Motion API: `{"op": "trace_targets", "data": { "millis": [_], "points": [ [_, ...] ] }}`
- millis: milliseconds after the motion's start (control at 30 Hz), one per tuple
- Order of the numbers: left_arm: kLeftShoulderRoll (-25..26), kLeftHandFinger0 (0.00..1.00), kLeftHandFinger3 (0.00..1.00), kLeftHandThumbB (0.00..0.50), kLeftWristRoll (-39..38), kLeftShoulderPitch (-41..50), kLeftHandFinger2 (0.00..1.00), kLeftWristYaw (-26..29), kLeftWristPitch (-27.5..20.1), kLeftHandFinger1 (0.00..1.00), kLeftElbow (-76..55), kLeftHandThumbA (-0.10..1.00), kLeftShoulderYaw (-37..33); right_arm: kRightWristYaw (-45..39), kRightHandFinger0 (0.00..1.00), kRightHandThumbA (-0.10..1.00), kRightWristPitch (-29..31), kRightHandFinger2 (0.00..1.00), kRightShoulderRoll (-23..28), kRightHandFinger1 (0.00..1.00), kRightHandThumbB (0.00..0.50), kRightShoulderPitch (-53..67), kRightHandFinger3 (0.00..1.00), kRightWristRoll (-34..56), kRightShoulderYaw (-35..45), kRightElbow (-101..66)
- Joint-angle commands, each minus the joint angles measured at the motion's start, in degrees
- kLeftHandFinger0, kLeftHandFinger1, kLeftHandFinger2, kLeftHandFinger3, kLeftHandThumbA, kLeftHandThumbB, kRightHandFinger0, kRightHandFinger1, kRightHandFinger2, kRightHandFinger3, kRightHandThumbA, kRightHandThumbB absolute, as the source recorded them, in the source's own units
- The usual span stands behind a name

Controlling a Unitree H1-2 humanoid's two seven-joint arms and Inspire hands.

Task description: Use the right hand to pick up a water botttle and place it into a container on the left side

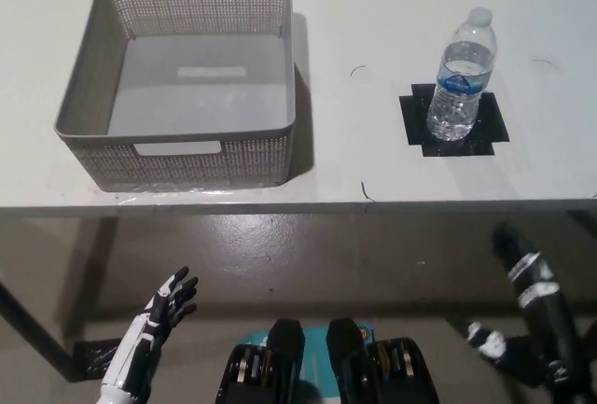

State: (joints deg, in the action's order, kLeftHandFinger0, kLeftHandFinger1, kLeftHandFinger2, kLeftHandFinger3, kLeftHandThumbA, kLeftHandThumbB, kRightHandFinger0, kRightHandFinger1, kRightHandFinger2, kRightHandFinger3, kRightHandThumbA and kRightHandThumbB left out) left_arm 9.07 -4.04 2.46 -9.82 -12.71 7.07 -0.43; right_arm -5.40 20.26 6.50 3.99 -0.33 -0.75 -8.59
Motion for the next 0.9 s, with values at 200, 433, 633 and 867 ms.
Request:
{"op": "trace_targets", "data": {
  "millis": [200,433,633,867],
  "points": [
    [0.3,1.00,1.00,0.182,-1.2,0.9,1.00,-0.9,-2.2,1.00,-0.8,1.00,0.2,2.0,1.00,1.00,-5.5,1.00,3.5,1.00,0.359,-14.2,1.00,1.3,6.5,1.3],
    [-0.3,1.00,1.00,0.146,-1.3,1.5,1.00,-0.8,-2.1,1.00,-0.9,1.00,0.1,-0.3,1.00,1.00,-14.8,1.00,5.6,1.00,0.386,-24.5,1.00,7.1,9.2,14.7],
    [-0.6,1.00,1.00,0.147,-0.9,1.7,1.00,-0.5,-2.6,1.00,-0.8,1.00,0.1,-1.4,1.00,1.00,-13.7,1.00,6.6,1.00,0.449,-31.6,1.00,8.8,10.2,27.3],
    [-0.7,1.00,1.00,0.152,-1.1,1.9,1.00,-0.6,-3.5,1.00,-0.5,1.00,0.2,-4.2,1.00,1.00,-7.5,1.00,7.0,1.00,0.399,-40.2,1.00,10.9,11.1,46.4]
  ]
}}
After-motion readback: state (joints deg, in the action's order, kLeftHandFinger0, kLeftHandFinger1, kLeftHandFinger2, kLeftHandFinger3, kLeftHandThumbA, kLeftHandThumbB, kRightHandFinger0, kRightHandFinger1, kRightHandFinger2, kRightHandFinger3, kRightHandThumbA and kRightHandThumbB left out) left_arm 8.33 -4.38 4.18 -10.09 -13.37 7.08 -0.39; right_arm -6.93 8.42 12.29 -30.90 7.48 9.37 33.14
